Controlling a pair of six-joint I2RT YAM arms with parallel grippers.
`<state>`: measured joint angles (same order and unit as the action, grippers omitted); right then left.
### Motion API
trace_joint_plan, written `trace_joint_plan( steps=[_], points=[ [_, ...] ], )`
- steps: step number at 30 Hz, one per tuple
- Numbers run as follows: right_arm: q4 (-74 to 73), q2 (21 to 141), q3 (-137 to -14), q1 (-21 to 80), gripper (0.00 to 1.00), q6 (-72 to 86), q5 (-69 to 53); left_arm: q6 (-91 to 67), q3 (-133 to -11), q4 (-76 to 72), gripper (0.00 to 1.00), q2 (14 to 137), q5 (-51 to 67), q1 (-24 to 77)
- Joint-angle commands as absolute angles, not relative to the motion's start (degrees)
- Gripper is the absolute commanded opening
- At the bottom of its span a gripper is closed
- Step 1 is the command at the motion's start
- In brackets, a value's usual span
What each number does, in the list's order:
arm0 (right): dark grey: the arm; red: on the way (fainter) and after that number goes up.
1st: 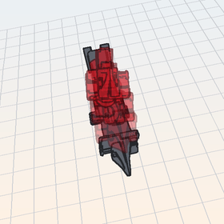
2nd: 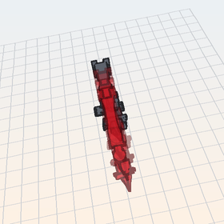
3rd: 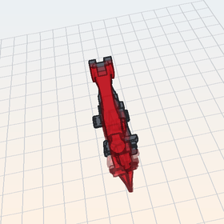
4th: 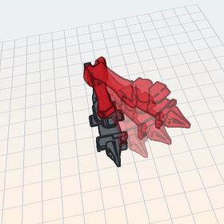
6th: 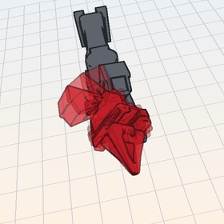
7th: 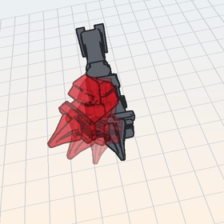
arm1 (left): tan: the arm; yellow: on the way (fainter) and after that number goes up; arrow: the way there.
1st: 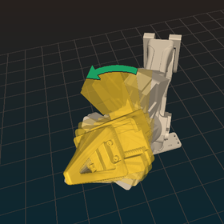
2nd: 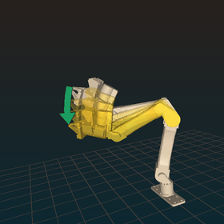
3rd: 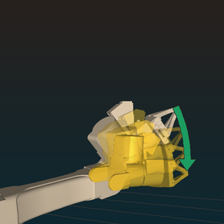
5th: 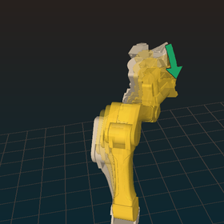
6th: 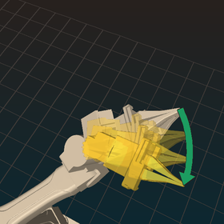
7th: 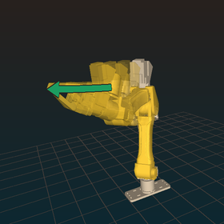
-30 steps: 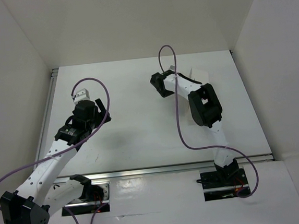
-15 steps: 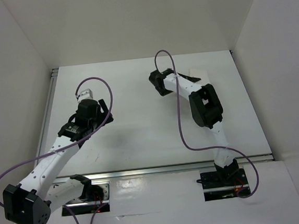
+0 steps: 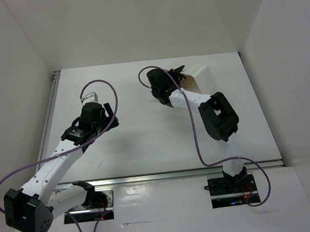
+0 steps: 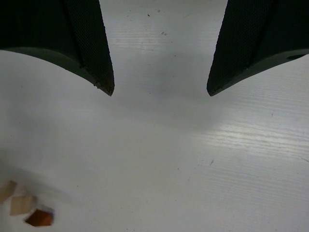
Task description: Build the wood block tower
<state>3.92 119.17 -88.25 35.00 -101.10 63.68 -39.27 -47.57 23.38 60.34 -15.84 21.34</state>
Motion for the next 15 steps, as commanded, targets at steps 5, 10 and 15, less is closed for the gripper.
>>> trace_joint_plan(
  steps=[5, 10, 15],
  points=[
    [23.03, 114.70, -85.79, 33.93, 0.00, -126.04, 69.79, -38.67, -47.81, 20.65, 0.83, 59.77, -13.36, 21.36],
    [23.55, 114.70, -85.08, 33.93, 0.00, -126.04, 69.79, -38.67, -47.81, 20.65, 0.83, 59.77, -12.83, 21.36],
    [23.65, 114.70, -84.91, 33.40, 0.00, -126.04, 70.66, -38.14, -47.29, 20.65, 0.83, 59.24, -12.83, 21.36]
  ],
)
